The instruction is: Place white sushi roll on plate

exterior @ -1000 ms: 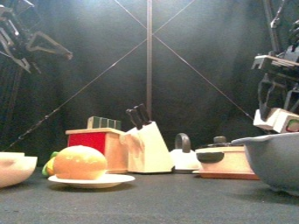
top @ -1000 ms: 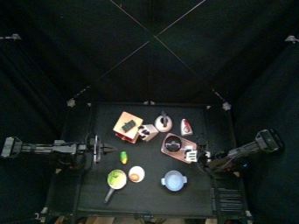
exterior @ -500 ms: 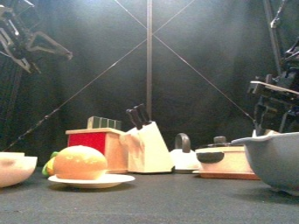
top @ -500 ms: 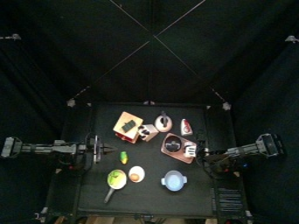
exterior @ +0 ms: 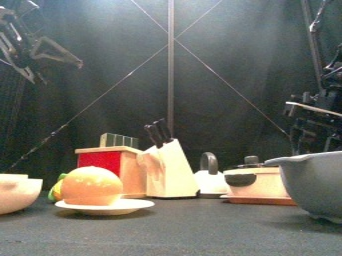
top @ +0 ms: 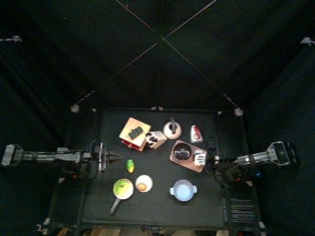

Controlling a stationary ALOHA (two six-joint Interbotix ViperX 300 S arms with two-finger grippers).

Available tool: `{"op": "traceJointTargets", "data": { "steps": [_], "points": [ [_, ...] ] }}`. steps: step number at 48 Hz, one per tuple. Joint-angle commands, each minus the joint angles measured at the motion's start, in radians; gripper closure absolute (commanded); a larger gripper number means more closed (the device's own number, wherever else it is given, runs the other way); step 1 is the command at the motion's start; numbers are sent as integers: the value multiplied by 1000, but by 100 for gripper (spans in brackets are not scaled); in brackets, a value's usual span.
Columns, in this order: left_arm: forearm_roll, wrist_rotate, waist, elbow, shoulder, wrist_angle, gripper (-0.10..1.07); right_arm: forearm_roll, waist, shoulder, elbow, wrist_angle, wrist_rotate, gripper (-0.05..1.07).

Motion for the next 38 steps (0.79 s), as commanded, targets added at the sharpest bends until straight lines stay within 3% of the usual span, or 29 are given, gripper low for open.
{"op": "traceJointTargets", "data": {
  "steps": [1,38],
  "points": [
    [2,2,3,-12,3,-5,61,-5,-5,-3,-12,2,0,13],
    [2,2,5,-12,3,-5,61,-29,3,-2,-14,-5,-11,13]
  ]
}}
